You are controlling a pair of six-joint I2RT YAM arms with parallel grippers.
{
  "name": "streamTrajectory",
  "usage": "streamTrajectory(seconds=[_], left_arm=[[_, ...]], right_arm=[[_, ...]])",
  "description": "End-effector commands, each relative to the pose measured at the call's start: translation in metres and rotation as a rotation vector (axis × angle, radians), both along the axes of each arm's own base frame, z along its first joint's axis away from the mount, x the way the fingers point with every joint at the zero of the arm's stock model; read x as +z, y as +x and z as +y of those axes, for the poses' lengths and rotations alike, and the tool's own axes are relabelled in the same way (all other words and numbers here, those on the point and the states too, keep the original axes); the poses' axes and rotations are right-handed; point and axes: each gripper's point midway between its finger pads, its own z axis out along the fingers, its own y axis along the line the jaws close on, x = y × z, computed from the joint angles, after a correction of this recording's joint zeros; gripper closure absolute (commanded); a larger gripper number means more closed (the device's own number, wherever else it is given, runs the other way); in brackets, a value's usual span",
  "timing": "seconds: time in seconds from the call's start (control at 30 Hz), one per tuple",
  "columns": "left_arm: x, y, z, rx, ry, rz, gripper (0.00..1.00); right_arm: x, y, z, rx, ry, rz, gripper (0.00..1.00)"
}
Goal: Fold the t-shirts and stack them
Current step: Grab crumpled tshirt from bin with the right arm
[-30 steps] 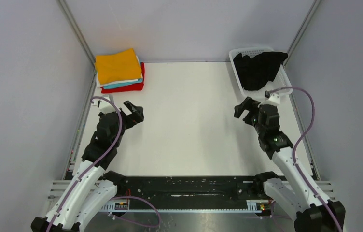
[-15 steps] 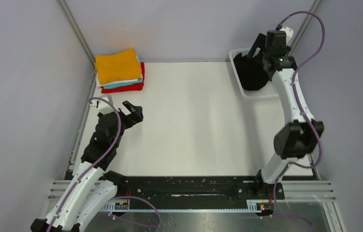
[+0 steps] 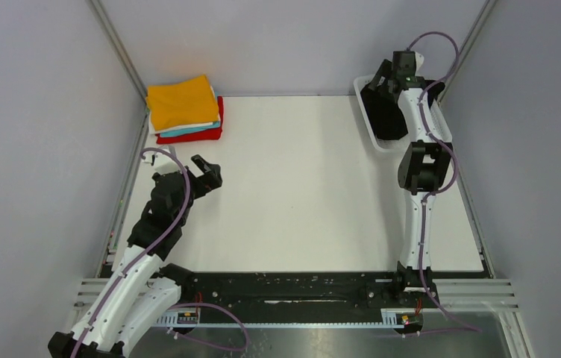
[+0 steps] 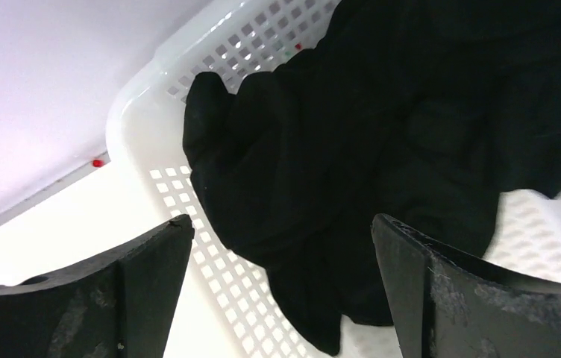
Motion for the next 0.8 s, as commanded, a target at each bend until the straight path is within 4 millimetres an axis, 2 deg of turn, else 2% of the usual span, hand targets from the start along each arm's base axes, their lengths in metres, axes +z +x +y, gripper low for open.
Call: streamTrajectory(seconds=[0.0, 0.13, 0.2, 0.27, 0.37, 0.53, 0.63, 0.7, 0.77], left_arm=[[0.009, 0.008, -0.002, 0.003, -0.020, -0.039, 0.01], [0.009, 0.007, -0.003, -0.002, -0.020, -0.040, 0.01], [0.009, 0.007, -0.002, 0.003, -0.020, -0.044, 0.01], [0.009, 0.006, 0.000, 0.011, -0.018, -0.047, 0.01], [0.009, 0.006, 0.001, 0.014, -0.019, -0.051, 0.01], [0.007, 0.007, 0.000, 0.017, -0.021, -0.046, 0.01], [0.006, 0.007, -0.001, 0.014, -0.020, -0.040, 0.01], [0.004, 0.008, -0.001, 0.013, -0.018, -0.032, 0.01], [0.004, 0.009, -0.001, 0.013, -0.017, -0.030, 0.01]], right_arm=[[0.001, 0.038, 0.008, -0.057, 0.286, -0.165, 0.02], [-0.015, 0.064, 0.042, 0.010, 0.526, -0.226, 0.07], [-0.030, 0.068, 0.048, -0.001, 0.573, -0.203, 0.07], [-0.054, 0.063, 0.041, -0.078, 0.572, -0.148, 0.06], [-0.078, 0.050, 0.024, -0.204, 0.529, -0.094, 0.07], [-0.096, 0.052, 0.021, -0.241, 0.524, -0.084, 0.13], [-0.096, 0.066, 0.031, -0.189, 0.575, -0.117, 0.31], [-0.082, 0.082, 0.046, -0.082, 0.630, -0.191, 0.48], [-0.071, 0.087, 0.054, -0.028, 0.655, -0.220, 0.67]])
